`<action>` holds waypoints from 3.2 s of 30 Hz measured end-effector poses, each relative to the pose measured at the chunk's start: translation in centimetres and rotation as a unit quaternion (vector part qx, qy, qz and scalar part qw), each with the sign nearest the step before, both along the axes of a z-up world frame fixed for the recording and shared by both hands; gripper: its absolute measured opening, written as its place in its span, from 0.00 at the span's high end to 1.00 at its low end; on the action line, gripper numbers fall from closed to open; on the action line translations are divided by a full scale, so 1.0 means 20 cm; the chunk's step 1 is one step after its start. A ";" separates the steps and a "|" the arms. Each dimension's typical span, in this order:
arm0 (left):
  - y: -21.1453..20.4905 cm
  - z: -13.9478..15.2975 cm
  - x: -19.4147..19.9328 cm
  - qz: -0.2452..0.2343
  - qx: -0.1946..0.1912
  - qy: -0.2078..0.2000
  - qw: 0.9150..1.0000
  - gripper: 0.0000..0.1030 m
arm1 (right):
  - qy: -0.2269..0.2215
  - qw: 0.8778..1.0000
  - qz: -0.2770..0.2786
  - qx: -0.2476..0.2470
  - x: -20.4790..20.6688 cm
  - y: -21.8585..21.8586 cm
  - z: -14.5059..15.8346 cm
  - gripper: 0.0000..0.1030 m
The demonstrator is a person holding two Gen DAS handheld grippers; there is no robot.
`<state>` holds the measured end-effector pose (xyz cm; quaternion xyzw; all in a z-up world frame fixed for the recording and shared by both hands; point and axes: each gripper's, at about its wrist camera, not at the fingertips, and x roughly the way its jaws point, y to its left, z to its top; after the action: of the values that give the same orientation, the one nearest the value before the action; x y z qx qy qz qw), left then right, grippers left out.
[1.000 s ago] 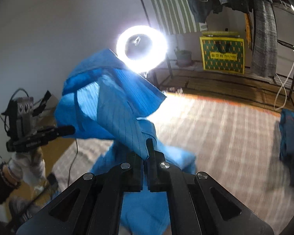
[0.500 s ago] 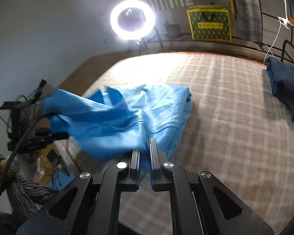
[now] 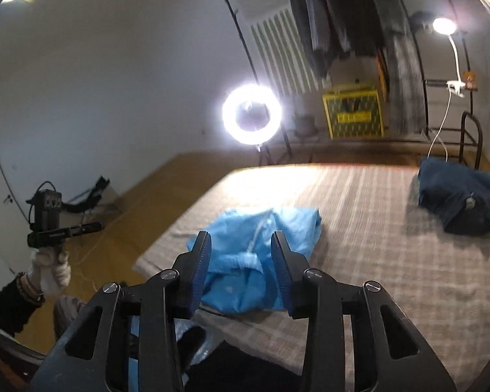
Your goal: Fold large clothes
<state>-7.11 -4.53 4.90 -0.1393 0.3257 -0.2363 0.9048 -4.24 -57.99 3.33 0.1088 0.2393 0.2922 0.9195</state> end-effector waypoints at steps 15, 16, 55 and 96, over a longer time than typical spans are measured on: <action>0.10 -0.02 0.14 0.036 -0.063 0.073 0.995 0.41 | 0.055 0.997 -0.029 0.038 0.13 0.00 -0.19 0.40; 0.09 -0.10 0.20 0.041 -0.064 0.085 0.993 0.41 | 0.073 0.996 -0.036 0.037 0.19 0.02 -0.26 0.40; 0.10 -1.05 0.92 0.086 -0.054 0.241 0.965 0.85 | 0.270 0.959 0.090 0.019 0.91 0.29 -1.00 0.58; -0.64 -1.07 0.79 -0.092 0.060 0.231 0.967 0.85 | 0.219 0.951 0.191 -0.107 0.62 0.58 -0.84 0.89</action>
<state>8.70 -17.28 -16.59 -0.1051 0.5504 -0.2598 0.7864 8.21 -46.32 -13.41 0.0237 0.4808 0.4044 0.7777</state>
